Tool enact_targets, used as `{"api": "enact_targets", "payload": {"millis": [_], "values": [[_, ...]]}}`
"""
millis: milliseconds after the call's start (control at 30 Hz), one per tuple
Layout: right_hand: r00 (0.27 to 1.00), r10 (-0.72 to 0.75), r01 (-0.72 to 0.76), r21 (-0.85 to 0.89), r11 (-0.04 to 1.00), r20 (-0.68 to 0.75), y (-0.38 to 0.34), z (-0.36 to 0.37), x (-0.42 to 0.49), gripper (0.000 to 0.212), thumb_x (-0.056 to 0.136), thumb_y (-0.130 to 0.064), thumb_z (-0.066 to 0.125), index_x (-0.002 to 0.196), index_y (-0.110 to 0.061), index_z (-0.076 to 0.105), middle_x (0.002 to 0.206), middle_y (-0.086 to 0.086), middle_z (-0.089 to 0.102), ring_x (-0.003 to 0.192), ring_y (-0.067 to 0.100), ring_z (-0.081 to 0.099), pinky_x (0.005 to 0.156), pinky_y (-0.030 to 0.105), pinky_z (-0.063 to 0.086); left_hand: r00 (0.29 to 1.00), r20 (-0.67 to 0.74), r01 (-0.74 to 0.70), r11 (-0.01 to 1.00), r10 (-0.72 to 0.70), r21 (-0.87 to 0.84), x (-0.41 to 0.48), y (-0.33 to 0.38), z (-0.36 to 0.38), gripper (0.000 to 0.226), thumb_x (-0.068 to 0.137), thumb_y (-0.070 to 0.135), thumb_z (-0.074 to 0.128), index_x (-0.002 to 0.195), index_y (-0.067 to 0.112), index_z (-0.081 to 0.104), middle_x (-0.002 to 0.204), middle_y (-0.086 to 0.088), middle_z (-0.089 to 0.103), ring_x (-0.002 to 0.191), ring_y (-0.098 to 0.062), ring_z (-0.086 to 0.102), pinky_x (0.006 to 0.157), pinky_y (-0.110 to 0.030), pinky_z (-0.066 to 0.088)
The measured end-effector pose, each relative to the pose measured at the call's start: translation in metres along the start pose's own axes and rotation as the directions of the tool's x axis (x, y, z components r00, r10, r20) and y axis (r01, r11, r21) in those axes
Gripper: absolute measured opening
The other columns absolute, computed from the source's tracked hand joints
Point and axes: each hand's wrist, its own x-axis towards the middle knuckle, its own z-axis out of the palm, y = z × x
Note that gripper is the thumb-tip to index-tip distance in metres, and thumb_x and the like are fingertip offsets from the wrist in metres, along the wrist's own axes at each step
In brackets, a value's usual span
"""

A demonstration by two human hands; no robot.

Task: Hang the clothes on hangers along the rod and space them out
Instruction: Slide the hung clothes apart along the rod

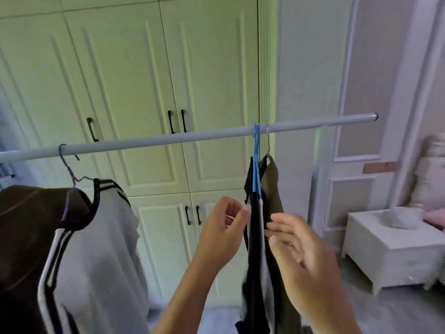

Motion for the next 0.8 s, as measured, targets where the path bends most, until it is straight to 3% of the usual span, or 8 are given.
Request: {"api": "enact_targets", "payload": {"millis": [100,167,333,400,500,633,700,800], "values": [[0.995,0.072,-0.068,-0.052,0.996,0.067,0.004,-0.001,-0.003,0.045,0.098,-0.007,0.060,0.120,-0.046,0.056,0.108,-0.041,0.066,0.109,-0.022,0.060,0.086,-0.002,0.043,0.997,-0.021,0.074,0.995,-0.072,0.068,0.016,0.005,0.020,0.030,0.094,0.050,0.064,0.087,0.021,0.060,0.073,0.007,0.065,0.063,-0.005,0.058,0.066,-0.030,0.050],[0.987,0.120,-0.109,-0.098,0.989,0.109,0.004,-0.002,-0.005,0.049,0.101,-0.014,0.057,0.139,-0.043,0.049,0.112,-0.048,0.053,0.111,-0.023,0.055,0.094,0.002,0.041,0.996,-0.036,0.081,0.986,-0.077,0.147,0.018,0.008,0.029,0.036,0.094,0.052,0.063,0.084,0.018,0.058,0.069,0.009,0.060,0.056,-0.002,0.050,0.059,-0.023,0.043],[0.981,0.144,-0.120,-0.183,0.976,0.126,0.004,-0.009,-0.009,0.054,0.105,-0.021,0.050,0.157,-0.030,0.038,0.140,-0.031,0.046,0.135,-0.009,0.046,0.113,0.016,0.035,0.996,-0.063,0.068,0.980,-0.057,0.188,0.016,0.009,0.036,0.040,0.097,0.030,0.058,0.065,0.019,0.037,0.055,0.009,0.039,0.052,-0.009,0.034,0.054,-0.028,0.031],[0.979,0.133,-0.087,-0.272,0.958,0.153,-0.001,-0.012,-0.010,0.056,0.107,-0.023,0.045,0.160,-0.028,0.030,0.152,-0.024,0.039,0.137,-0.011,0.036,0.108,0.006,0.027,0.994,-0.098,0.068,0.986,-0.053,0.154,0.018,0.011,0.032,0.043,0.097,0.024,0.058,0.063,0.020,0.032,0.054,0.010,0.034,0.052,-0.010,0.032,0.053,-0.030,0.029],[0.973,0.138,-0.071,-0.332,0.940,0.183,-0.010,-0.013,-0.007,0.056,0.108,-0.025,0.040,0.162,-0.027,0.024,0.156,-0.022,0.032,0.121,-0.019,0.025,0.083,-0.015,0.018,0.990,-0.128,0.064,0.995,-0.054,0.074,0.016,0.012,0.023,0.044,0.099,0.022,0.058,0.064,0.020,0.031,0.056,0.008,0.030,0.054,-0.014,0.029,0.054,-0.031,0.027],[0.971,0.129,-0.072,-0.269,0.960,0.203,-0.014,0.000,0.006,0.063,0.105,-0.031,0.050,0.161,-0.031,0.022,0.135,-0.029,0.031,0.101,-0.039,0.031,0.077,-0.015,0.024,0.986,-0.159,0.045,0.999,-0.040,0.026,0.008,0.010,0.006,0.042,0.100,0.021,0.057,0.067,0.018,0.031,0.061,0.002,0.029,0.058,-0.017,0.027,0.056,-0.032,0.025],[0.979,0.128,-0.090,-0.220,0.971,0.161,-0.008,0.017,0.016,0.068,0.103,-0.031,0.054,0.162,-0.030,0.022,0.149,-0.022,0.035,0.121,-0.028,0.034,0.086,-0.009,0.025,0.982,-0.185,0.029,0.999,-0.026,0.015,0.005,0.009,-0.004,0.043,0.100,0.020,0.057,0.067,0.018,0.030,0.063,0.001,0.028,0.059,-0.017,0.026,0.055,-0.031,0.025],[0.989,0.134,-0.111,-0.284,0.952,0.063,0.006,0.040,0.032,0.067,0.104,-0.023,0.055,0.162,-0.021,0.022,0.152,-0.005,0.038,0.137,0.012,0.047,0.097,0.011,0.034,0.975,-0.222,-0.006,1.000,0.003,-0.009,0.000,0.006,-0.018,0.045,0.101,0.016,0.057,0.068,0.018,0.027,0.062,0.003,0.024,0.058,-0.014,0.022,0.051,-0.025,0.022]]}}
